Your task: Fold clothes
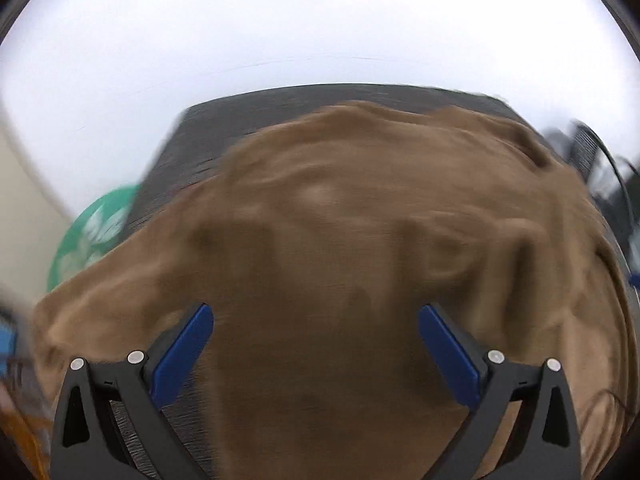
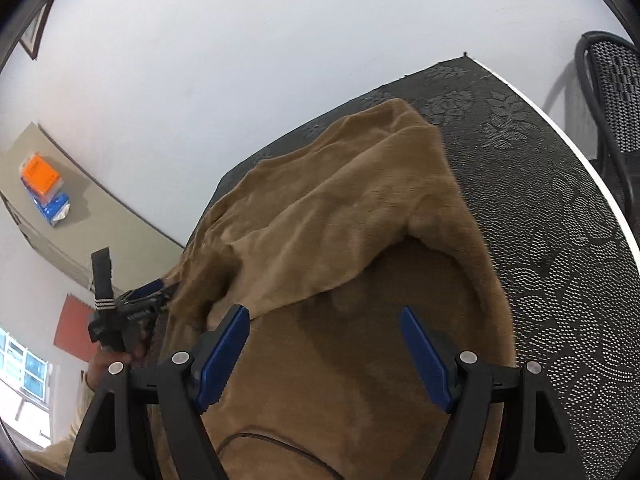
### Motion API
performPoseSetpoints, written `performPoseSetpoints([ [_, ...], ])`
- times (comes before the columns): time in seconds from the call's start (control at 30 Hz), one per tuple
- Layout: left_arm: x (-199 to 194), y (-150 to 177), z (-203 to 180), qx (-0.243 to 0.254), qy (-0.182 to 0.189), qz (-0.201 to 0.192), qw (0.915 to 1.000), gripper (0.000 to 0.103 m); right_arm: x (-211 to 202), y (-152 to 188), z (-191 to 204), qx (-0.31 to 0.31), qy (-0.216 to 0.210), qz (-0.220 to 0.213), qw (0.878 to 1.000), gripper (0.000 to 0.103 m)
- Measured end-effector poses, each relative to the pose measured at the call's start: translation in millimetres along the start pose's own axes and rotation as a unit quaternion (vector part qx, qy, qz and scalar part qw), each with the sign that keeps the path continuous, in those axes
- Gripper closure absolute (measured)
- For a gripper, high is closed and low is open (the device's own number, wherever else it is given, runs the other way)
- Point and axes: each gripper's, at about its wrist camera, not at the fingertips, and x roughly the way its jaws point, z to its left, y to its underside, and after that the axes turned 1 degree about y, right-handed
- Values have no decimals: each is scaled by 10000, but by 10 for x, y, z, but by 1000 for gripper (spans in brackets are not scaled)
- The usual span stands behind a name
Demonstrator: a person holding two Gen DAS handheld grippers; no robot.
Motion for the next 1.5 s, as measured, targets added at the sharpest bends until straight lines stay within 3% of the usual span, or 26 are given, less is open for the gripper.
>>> performPoseSetpoints([
  [0.07,-30,63,260,-466,421,89,9980,0,30,-16,-4,-12,-6,23,10000,23],
  [0.13,-48,144,463,-915,1147,186,9890,0,62,-31,0,-37,-8,49,10000,23],
  [0.2,-52,200,489,-1098,1640,272,9800,0,118,-37,55,-139,-9,96,9999,23],
  [0.33,-117,279,93,-529,2175,207,9744,0,226,-32,174,-271,-89,210,9994,23],
  [0.43,-235,382,-483,652,2033,-69,9769,0,250,-18,190,-270,-95,230,9993,23],
  [0.53,-293,541,-1073,1869,1543,-386,9694,0,254,4,148,-201,-74,243,9995,23],
  [0.67,-73,640,-1532,2609,567,-388,9629,0,246,24,91,-150,-49,240,9996,23],
  [0.77,81,481,-1355,2251,152,-293,9738,0,204,43,56,-128,-41,205,9997,23],
  [0.87,104,251,-806,1133,309,-223,9928,0,136,68,22,-176,54,131,9997,23],
  [0.97,122,117,-128,-176,401,-144,9989,0,116,68,-21,-158,117,97,9998,23],
  [1.07,191,187,319,-1010,973,124,9900,0,143,61,-39,-157,119,136,9997,23],
  [1.13,203,243,444,-1252,1452,196,9813,0,181,53,-17,-200,124,187,9995,23],
  [1.23,223,286,420,-1201,1929,297,9734,0,242,36,40,-272,117,268,9992,23],
  [1.43,249,136,475,-1296,2220,180,9662,0,287,38,168,-420,84,328,9985,23],
  [1.5,293,20,403,-951,2258,145,9694,0,303,31,193,-458,84,351,9983,23],
])
